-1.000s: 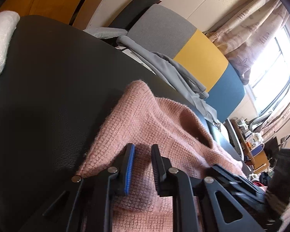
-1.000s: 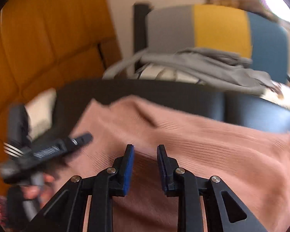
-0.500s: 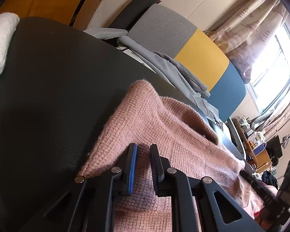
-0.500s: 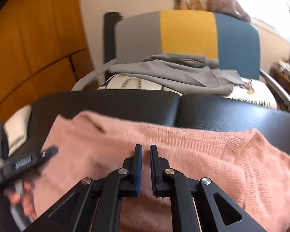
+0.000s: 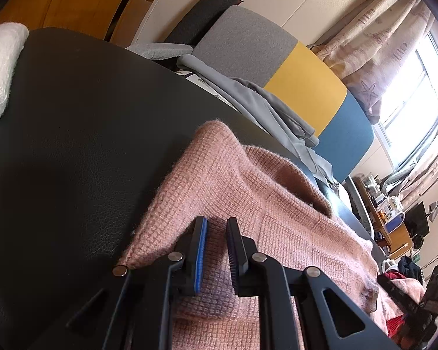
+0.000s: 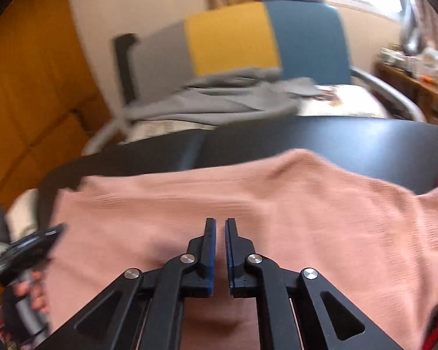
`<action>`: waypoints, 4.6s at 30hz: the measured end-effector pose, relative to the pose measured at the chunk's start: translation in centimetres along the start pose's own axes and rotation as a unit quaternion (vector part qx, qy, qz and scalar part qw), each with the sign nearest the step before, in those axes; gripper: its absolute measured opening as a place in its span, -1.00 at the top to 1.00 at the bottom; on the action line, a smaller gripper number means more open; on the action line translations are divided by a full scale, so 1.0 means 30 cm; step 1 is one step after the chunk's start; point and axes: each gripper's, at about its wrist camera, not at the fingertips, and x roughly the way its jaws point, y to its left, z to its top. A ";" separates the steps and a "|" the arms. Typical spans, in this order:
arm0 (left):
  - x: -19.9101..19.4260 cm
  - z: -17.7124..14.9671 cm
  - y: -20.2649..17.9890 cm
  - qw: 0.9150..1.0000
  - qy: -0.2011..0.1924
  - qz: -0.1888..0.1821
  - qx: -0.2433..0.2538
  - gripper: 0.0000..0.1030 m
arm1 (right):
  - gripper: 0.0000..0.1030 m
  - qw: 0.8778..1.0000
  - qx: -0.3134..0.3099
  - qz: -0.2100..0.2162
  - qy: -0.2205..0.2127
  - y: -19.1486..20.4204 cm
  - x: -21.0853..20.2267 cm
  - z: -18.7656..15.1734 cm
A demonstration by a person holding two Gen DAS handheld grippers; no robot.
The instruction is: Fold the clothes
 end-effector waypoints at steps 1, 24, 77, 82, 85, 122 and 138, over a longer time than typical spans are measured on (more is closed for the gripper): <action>0.000 0.000 0.001 1.000 0.000 0.000 0.000 0.73 | 0.82 1.000 -0.012 0.007 0.010 0.019 0.010 -0.011; 0.001 0.007 -0.135 0.992 0.028 0.070 0.102 0.42 | 0.51 0.996 0.089 0.003 0.024 -0.237 -0.090 -0.095; -0.061 -0.196 -0.401 0.984 0.089 -0.072 0.134 0.40 | 0.83 0.960 0.198 0.050 -0.191 -0.409 -0.654 0.073; -0.079 -0.224 -0.383 0.985 0.097 -0.095 0.107 0.39 | 0.83 0.976 0.124 0.142 -0.105 -0.065 -0.383 0.019; -0.081 -0.237 -0.393 0.980 0.116 -0.117 0.109 0.37 | 0.64 0.982 0.071 0.170 -0.029 0.070 -0.223 -0.059; -0.111 0.003 -0.629 0.970 0.118 -0.199 0.077 0.89 | 0.59 0.986 0.163 0.015 -0.013 -0.326 -0.320 -0.328; -0.010 -0.140 -0.329 0.976 0.113 -0.081 0.166 0.80 | 0.61 0.985 0.169 -0.034 -0.006 -0.410 -0.323 -0.275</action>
